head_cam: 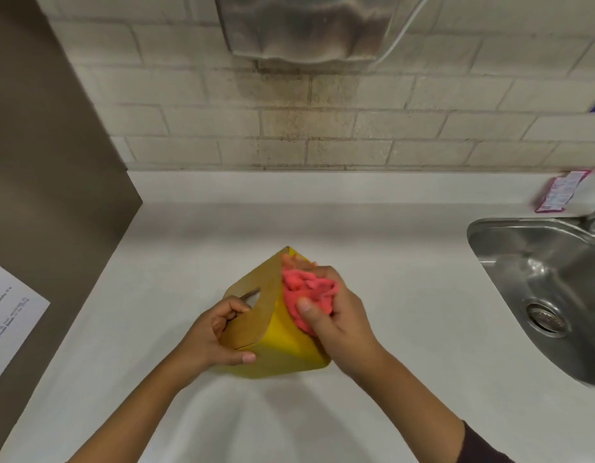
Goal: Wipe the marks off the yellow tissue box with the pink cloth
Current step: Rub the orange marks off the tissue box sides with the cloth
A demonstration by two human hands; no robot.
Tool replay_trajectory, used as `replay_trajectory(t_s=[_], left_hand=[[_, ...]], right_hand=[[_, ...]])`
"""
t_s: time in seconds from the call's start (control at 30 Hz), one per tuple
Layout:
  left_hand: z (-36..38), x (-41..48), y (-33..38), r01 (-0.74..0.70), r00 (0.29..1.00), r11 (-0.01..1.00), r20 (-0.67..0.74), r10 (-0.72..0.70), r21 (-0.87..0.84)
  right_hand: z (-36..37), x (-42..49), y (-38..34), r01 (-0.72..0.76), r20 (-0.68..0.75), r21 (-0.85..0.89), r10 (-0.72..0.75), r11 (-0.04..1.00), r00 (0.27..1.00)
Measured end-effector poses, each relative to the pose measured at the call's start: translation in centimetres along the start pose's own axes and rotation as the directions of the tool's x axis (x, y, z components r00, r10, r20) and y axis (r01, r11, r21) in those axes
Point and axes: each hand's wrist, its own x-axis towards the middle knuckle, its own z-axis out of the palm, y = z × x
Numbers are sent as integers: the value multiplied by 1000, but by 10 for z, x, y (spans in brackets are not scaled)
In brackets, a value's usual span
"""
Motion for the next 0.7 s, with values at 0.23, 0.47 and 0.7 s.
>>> replay_trajectory(t_s=[0.23, 0.47, 0.7], left_hand=[[-2, -4, -4, 21, 1000, 996, -1, -21, -92], [6, -3, -13, 18, 998, 994, -52, -24, -110], [-3, -4, -22, 13, 998, 971, -64, -29, -239]], right_hand=[[-12, -12, 8, 14, 7, 125, -16, 992, 1000], [-4, 19, -10, -187, -193, 79, 199, 979, 961], [2, -9, 1, 235, 174, -216, -199, 948, 964]])
